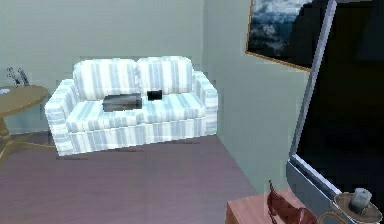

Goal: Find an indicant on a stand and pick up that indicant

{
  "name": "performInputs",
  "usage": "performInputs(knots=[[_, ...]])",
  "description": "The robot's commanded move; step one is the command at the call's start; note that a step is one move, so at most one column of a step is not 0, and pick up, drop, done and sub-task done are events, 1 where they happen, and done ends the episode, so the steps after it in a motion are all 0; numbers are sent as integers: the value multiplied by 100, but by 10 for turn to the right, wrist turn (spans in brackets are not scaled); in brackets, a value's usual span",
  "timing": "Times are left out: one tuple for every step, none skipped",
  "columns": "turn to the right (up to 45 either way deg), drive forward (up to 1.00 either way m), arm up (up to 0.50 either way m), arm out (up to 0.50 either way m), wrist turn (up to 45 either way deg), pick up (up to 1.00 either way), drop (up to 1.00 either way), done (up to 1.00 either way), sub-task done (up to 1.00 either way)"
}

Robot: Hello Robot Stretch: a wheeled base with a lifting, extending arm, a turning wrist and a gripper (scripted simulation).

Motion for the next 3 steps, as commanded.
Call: performInputs(knots=[[0,0,0,0,0,100,0,0,0],[0,0,10,0,0,0,0,0,0],[0,0,0,0,0,0,0,100,0]])
